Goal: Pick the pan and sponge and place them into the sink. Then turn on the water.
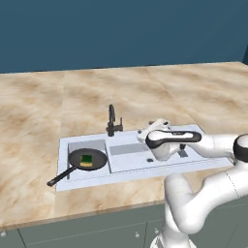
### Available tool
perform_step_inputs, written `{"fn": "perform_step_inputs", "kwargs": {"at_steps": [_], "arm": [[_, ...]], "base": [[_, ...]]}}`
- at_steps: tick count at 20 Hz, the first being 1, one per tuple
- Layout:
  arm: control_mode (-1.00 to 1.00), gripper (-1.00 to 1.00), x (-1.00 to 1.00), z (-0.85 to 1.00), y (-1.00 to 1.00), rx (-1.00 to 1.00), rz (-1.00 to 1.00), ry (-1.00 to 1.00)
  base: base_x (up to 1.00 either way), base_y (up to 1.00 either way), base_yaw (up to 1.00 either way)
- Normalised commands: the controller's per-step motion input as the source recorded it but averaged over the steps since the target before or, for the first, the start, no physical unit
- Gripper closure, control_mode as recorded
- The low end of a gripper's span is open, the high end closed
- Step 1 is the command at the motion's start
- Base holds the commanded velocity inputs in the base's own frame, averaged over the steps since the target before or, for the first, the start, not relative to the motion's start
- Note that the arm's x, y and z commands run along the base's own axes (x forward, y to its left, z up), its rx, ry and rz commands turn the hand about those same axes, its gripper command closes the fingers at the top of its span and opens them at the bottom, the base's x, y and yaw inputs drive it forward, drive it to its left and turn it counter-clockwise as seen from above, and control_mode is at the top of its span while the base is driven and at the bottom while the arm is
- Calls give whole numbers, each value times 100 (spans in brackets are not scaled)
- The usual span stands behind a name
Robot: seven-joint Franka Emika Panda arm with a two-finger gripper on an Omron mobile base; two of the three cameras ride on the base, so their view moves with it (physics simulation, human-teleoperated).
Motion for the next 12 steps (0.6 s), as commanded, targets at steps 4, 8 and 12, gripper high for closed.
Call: {"fn": "perform_step_inputs", "kwargs": {"at_steps": [4,8,12], "arm": [[-100,-100,29,23,45,0,-2,0],[-100,-100,19,0,32,1,0,0],[-100,-100,7,0,24,0,0,0]], "base": [[0,0,0],[0,0,0],[0,0,0]]}}
